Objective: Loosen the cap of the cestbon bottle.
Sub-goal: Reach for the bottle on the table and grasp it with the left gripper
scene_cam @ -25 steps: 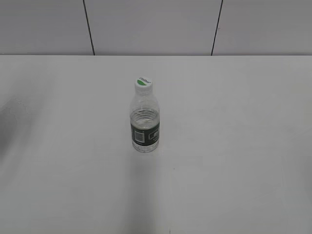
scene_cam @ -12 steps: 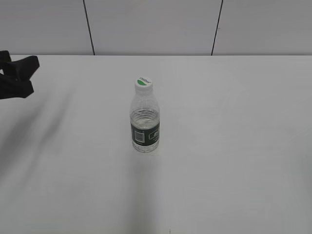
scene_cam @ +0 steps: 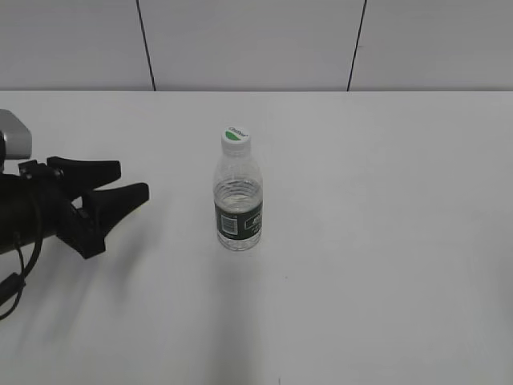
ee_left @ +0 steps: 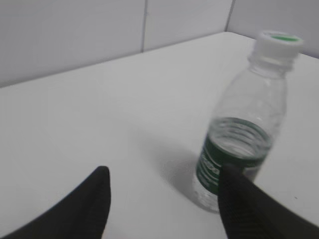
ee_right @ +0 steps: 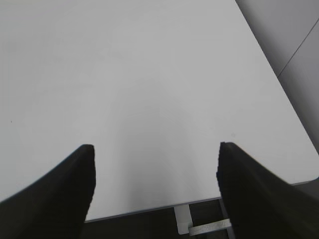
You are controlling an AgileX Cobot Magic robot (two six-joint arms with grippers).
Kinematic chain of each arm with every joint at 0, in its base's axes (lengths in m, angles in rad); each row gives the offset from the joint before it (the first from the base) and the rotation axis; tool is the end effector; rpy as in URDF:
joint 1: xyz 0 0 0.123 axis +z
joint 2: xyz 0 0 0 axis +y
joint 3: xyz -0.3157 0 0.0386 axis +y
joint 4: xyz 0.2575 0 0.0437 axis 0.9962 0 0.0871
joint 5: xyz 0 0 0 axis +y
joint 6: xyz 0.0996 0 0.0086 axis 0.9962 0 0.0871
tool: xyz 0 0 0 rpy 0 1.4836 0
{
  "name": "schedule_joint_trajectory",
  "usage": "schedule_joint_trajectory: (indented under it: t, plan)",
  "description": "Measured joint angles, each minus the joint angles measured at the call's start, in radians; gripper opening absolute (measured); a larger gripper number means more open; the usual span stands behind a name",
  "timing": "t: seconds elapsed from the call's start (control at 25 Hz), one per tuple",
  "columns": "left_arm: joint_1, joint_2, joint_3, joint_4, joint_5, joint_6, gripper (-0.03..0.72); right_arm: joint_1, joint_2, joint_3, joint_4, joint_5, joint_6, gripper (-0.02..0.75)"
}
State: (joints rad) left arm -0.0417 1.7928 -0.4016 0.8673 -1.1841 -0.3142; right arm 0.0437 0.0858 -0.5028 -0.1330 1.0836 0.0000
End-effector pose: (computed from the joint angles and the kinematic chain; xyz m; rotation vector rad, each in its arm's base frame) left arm 0.2607 -0.0815 0.1562 0.6626 1.7064 -0.6829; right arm -0.0098 -0.0122 0.2786 -0.0455 2.1447 -0.1370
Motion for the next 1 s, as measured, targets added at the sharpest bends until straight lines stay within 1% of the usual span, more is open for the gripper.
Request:
schedule_joint_trajectory:
  t: [0.08, 0.12, 0.48, 0.56, 0.72, 0.88, 1.0]
  plan:
    - [0.0, 0.029, 0.0, 0.06, -0.012, 0.0, 0.417, 0.0, 0.018, 0.0, -0.001, 0.0, 0.0, 0.584]
    - [0.0, 0.037, 0.0, 0.071, -0.014, 0.0, 0.417, 0.0, 0.021, 0.0, -0.001, 0.0, 0.0, 0.584]
    - [0.0, 0.046, 0.012, 0.072, -0.02, 0.0, 0.42, 0.0, 0.021, -0.001, -0.002, 0.0, 0.0, 0.584]
    - [0.0, 0.056, 0.012, 0.072, -0.023, 0.0, 0.446, 0.0, 0.021, -0.001, -0.002, 0.0, 0.0, 0.584]
    - [0.0, 0.083, 0.007, 0.077, -0.022, -0.001, 0.529, 0.0, 0.021, -0.001, -0.002, 0.0, 0.0, 0.584]
    - [-0.012, 0.093, -0.012, 0.081, -0.021, -0.005, 0.552, 0.0, 0.021, -0.001, -0.002, 0.0, 0.0, 0.584]
    - [-0.059, 0.094, -0.042, 0.074, -0.006, -0.032, 0.552, 0.0, 0.021, -0.001, -0.002, 0.0, 0.0, 0.584]
